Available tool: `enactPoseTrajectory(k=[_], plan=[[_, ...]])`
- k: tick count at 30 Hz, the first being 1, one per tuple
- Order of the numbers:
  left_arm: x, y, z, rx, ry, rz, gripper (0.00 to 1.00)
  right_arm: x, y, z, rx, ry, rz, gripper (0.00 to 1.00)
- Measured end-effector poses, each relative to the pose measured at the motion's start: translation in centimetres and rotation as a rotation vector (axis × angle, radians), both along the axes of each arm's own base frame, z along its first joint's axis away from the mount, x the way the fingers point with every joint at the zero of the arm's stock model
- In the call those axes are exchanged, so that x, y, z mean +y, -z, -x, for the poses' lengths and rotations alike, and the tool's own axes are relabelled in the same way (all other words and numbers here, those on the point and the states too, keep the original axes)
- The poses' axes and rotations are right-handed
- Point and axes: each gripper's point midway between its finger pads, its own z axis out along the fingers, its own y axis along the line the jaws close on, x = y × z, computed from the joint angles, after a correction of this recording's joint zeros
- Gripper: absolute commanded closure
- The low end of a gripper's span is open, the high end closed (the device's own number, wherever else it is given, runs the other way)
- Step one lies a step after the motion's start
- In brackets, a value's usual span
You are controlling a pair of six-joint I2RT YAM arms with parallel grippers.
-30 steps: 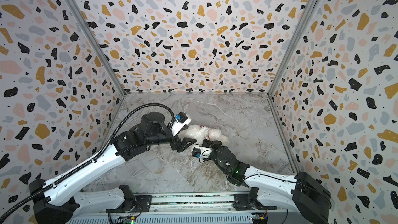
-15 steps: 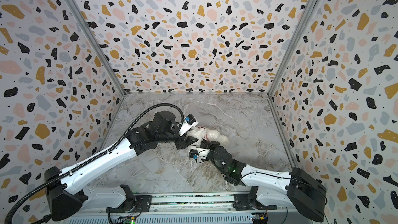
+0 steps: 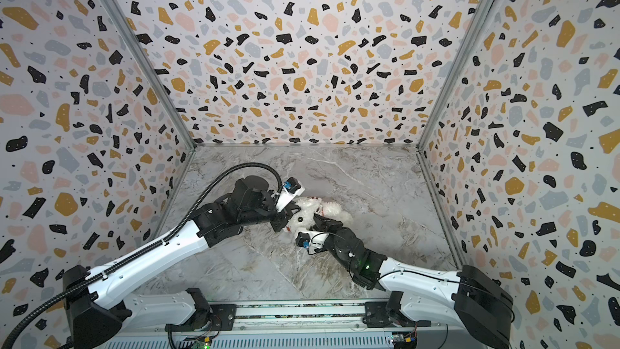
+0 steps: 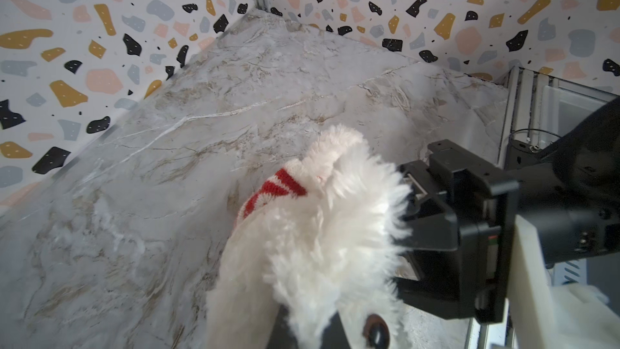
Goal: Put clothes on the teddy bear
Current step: 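Hold the bear's head with the left gripper while the right grips the sweater collar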
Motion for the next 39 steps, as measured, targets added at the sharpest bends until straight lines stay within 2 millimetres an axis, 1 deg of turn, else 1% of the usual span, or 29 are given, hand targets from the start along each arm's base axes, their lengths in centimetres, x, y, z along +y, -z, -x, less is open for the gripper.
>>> enactPoseTrajectory(k=[3, 5, 7, 9, 10, 12, 14, 16, 18, 19, 20, 23, 26, 29, 32, 36, 39], plan=[[0.7, -0.2, -0.2, -0.031, -0.038, 0.028, 1.0, -0.4, -1.9, 1.0, 0.049, -0.041, -0.114, 0.47], [1.1, 0.2, -0.3, -0.043, -0.063, 0.038, 1.0, -1.2, -3.9, 1.6, 0.116, -0.077, -0.246, 0.44], [1.5, 0.8, -0.5, -0.046, -0.087, 0.042, 1.0, -2.7, -5.6, 1.4, 0.168, -0.078, -0.361, 0.42], [1.7, 1.4, -0.5, -0.047, -0.102, 0.046, 1.0, -4.5, -7.0, 1.0, 0.228, -0.067, -0.482, 0.41], [1.9, 1.6, -0.5, -0.049, -0.109, 0.052, 1.0, -5.2, -7.5, 0.8, 0.26, -0.062, -0.529, 0.41], [2.1, 1.7, -0.3, -0.056, -0.116, 0.069, 1.0, -6.4, -7.6, 0.3, 0.339, -0.049, -0.602, 0.43], [2.3, 1.5, 0.0, -0.066, -0.114, 0.089, 1.0, -7.1, -7.3, -0.6, 0.445, -0.032, -0.651, 0.47], [2.2, 1.2, 0.3, -0.076, -0.108, 0.106, 1.0, -7.2, -6.6, -1.3, 0.555, -0.026, -0.676, 0.52], [2.0, 0.8, 0.4, -0.085, -0.103, 0.12, 1.0, -7.0, -6.1, -1.9, 0.66, -0.037, -0.697, 0.59], [1.9, 0.7, 0.5, -0.089, -0.099, 0.128, 1.0, -6.7, -5.5, -2.2, 0.725, -0.042, -0.7, 0.64], [1.9, 0.5, 0.6, -0.092, -0.097, 0.135, 1.0, -6.3, -4.9, -2.2, 0.778, -0.051, -0.698, 0.68], [1.8, 0.5, 0.8, -0.095, -0.095, 0.148, 1.0, -5.2, -3.5, -1.7, 0.903, -0.087, -0.679, 0.77], [1.8, 0.5, 0.8, -0.092, -0.099, 0.152, 1.0, -4.7, -2.9, -1.0, 0.973, -0.118, -0.665, 0.79], [1.9, 0.5, 0.7, -0.092, -0.104, 0.151, 1.0, -4.5, -3.1, -0.4, 0.99, -0.146, -0.667, 0.79], [1.9, 0.6, 0.6, -0.091, -0.111, 0.147, 1.0, -4.5, -3.2, -0.1, 0.991, -0.161, -0.667, 0.85], [2.0, 0.7, 0.5, -0.093, -0.119, 0.144, 1.0, -4.1, -1.6, -0.5, 1.041, -0.141, -0.646, 0.87], [2.0, 0.8, 0.4, -0.092, -0.121, 0.142, 1.0, -4.0, -0.2, -0.9, 1.077, -0.115, -0.63, 0.85]])
